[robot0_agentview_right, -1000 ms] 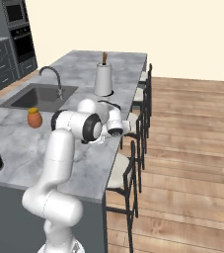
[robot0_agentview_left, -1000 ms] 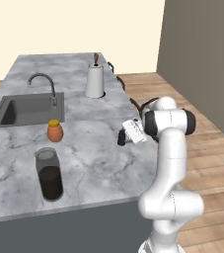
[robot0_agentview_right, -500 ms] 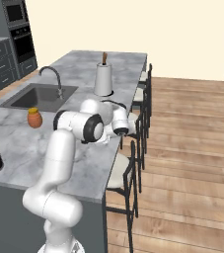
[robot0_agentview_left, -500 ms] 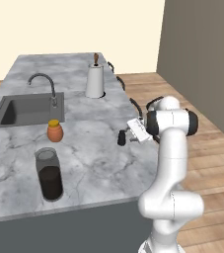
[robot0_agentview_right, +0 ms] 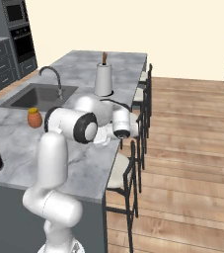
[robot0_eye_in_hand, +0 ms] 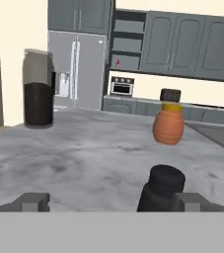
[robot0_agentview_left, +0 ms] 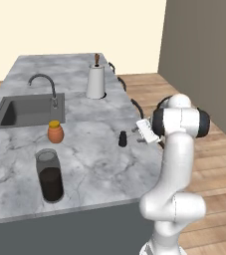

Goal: Move the shaker and ketchup from the cabinet to the dining counter.

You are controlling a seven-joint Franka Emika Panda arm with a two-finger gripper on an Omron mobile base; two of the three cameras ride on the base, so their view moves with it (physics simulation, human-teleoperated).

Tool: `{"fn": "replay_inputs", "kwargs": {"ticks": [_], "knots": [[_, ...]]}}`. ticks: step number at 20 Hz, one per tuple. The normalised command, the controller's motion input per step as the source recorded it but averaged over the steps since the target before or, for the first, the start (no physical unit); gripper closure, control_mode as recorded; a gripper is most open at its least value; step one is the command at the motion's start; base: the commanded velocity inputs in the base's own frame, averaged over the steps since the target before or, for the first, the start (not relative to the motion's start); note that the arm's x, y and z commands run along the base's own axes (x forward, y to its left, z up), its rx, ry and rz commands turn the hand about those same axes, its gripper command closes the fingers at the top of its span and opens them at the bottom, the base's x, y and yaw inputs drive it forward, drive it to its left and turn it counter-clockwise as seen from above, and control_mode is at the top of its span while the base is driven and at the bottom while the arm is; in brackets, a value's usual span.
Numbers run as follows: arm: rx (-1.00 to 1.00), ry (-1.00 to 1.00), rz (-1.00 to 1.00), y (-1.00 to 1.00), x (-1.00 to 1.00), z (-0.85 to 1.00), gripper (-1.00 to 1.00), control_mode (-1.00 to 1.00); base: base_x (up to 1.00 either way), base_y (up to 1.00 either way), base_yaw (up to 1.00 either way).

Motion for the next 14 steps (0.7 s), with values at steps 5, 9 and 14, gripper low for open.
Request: {"fn": "replay_inputs", "kwargs": {"ticks": [5, 9, 14], "knots": [[-0.06, -0.03, -0.14, -0.09, -0.52, 0.41, -1.0, -1.0, 0.0, 0.0, 0.0], [-0.04, -0.01, -0.21, -0.05, -0.52, 0.46, -1.0, -1.0, 0.0, 0.0, 0.0], [0.0, 0.03, -0.27, -0.12, -0.52, 0.54, -1.0, -1.0, 0.0, 0.0, 0.0]]}}
